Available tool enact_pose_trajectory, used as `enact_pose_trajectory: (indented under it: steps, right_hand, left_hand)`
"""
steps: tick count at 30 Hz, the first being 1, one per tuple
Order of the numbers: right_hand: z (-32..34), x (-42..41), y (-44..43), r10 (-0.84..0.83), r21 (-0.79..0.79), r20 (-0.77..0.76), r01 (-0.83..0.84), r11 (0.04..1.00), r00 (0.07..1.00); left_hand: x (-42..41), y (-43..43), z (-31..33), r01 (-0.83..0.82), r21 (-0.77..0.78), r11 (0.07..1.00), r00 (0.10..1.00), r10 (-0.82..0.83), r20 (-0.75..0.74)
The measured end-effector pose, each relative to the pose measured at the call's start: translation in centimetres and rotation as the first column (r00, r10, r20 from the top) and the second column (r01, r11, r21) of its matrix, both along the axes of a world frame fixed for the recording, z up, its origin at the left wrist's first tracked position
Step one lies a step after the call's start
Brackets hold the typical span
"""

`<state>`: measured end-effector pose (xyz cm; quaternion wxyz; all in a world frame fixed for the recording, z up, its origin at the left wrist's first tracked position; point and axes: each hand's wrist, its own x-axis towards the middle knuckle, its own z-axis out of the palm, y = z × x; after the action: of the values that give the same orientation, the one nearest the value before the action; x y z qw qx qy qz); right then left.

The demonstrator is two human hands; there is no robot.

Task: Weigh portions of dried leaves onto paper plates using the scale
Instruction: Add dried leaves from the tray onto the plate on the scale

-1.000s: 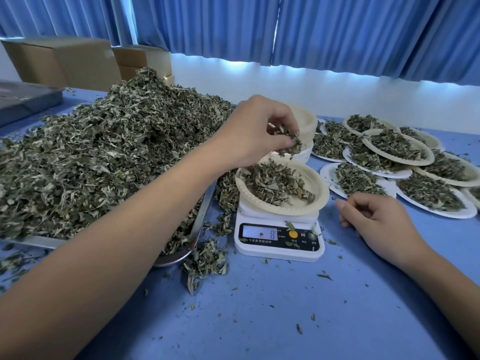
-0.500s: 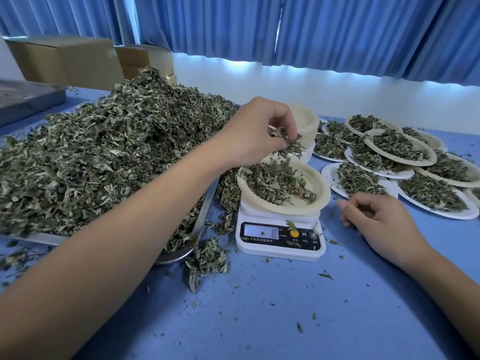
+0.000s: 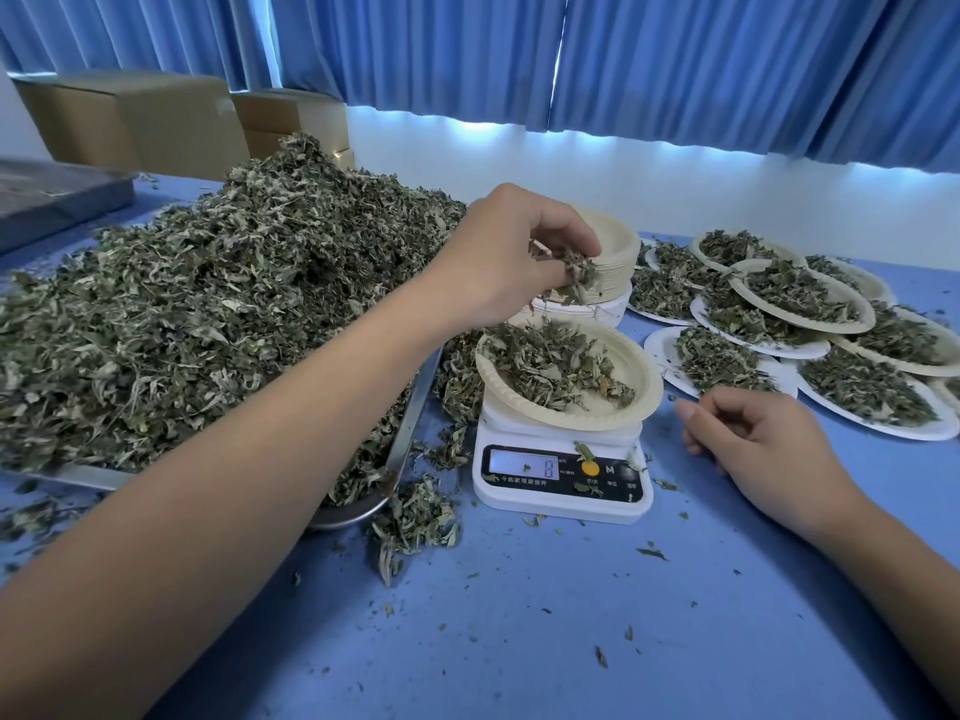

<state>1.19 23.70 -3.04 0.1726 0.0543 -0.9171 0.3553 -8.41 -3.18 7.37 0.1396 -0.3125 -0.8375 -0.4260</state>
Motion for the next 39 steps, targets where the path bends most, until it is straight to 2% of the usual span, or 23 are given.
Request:
enact_pose_trajectory:
  steps: [4,9,14,17,18,19,21,23,24,25,26,29,31,32,33,35,39]
  right_hand:
    - [0.0,0.0,0.0,0.003,-0.002,-0.005,-0.003,1.0,1.0]
    - [0.1,0.1,-0.1,0.008,-0.012,0.009,-0.008,1.0,1.0]
    - [0.2,0.2,-0.2,-0.002,-0.007,0.012,0.002,1.0,1.0]
    - [0.3,0.3,-0.3,-0.009,-0.004,0.008,0.009,1.0,1.0]
    - [0.3,0.3,-0.3,-0.009,-0.005,0.007,0.009,1.0,1.0]
    - [0.3,0.3,-0.3,-0.011,-0.004,0.008,0.011,1.0,1.0]
    - [0.2,0.3,-0.3,-0.019,0.001,0.012,0.019,1.0,1.0]
    - [0.3,0.3,-0.3,-0.029,0.0,0.016,0.029,1.0,0.999]
    - [0.3,0.3,-0.4,-0.029,0.002,0.015,0.029,1.0,0.999]
    - [0.4,0.3,-0.4,-0.028,0.007,0.014,0.028,1.0,1.0]
    - [0.4,0.4,-0.5,-0.027,0.011,0.015,0.027,1.0,1.0]
    - [0.4,0.3,-0.6,-0.033,0.006,0.017,0.033,0.999,0.999]
    - [0.5,0.2,-0.8,-0.028,-0.095,0.015,0.029,0.995,0.999]
    - [0.5,0.2,-0.9,-0.024,-0.182,0.016,0.026,0.983,1.0]
    - [0.6,0.2,-1.1,-0.022,-0.252,0.017,0.026,0.967,1.0]
    - [0.5,0.0,-1.6,-0.019,-0.328,0.025,0.026,0.944,1.0]
    - [0.5,-0.5,-2.7,0.035,-0.485,0.096,0.016,0.874,0.995]
  left_hand:
    - [-0.3,-0.8,1.0,-0.069,0.062,0.996,0.997,0.07,-0.018]
    - [-1.0,-3.6,2.8,-0.174,0.03,0.984,0.983,0.176,-0.05]
    - [-2.2,-7.0,3.9,-0.344,-0.038,0.938,0.932,0.336,-0.139]
    - [-3.1,-8.2,3.4,-0.455,-0.254,0.854,0.891,0.433,-0.138]
    - [-3.4,-8.4,2.9,-0.458,-0.352,0.816,0.884,0.46,-0.085]
    - [-3.7,-8.7,2.2,-0.419,-0.456,0.785,0.879,0.477,0.013]
    - [-3.9,-8.9,0.7,-0.222,-0.692,0.687,0.855,0.478,0.2]
    - [-4.3,-9.0,-0.4,-0.05,-0.877,0.477,0.858,0.471,0.207]
    - [-4.4,-9.1,-0.6,-0.038,-0.908,0.416,0.87,0.46,0.175]
    - [-4.5,-9.1,-0.4,-0.056,-0.905,0.422,0.88,0.449,0.154]
    - [-4.6,-9.1,-0.1,-0.095,-0.873,0.478,0.89,0.434,0.14]
    - [-4.3,-8.4,1.3,-0.263,-0.651,0.713,0.92,0.388,0.054]
    - [-3.5,-7.2,1.8,-0.251,-0.483,0.839,0.941,0.329,0.082]
    - [-3.0,-6.5,1.9,-0.204,-0.448,0.871,0.952,0.283,0.118]
    - [-2.5,-5.7,1.8,-0.149,-0.459,0.876,0.96,0.24,0.146]
    - [-1.9,-4.1,1.3,-0.076,-0.556,0.828,0.966,0.199,0.164]
    - [-1.3,-1.6,-0.1,-0.049,-0.684,0.728,0.967,0.205,0.15]
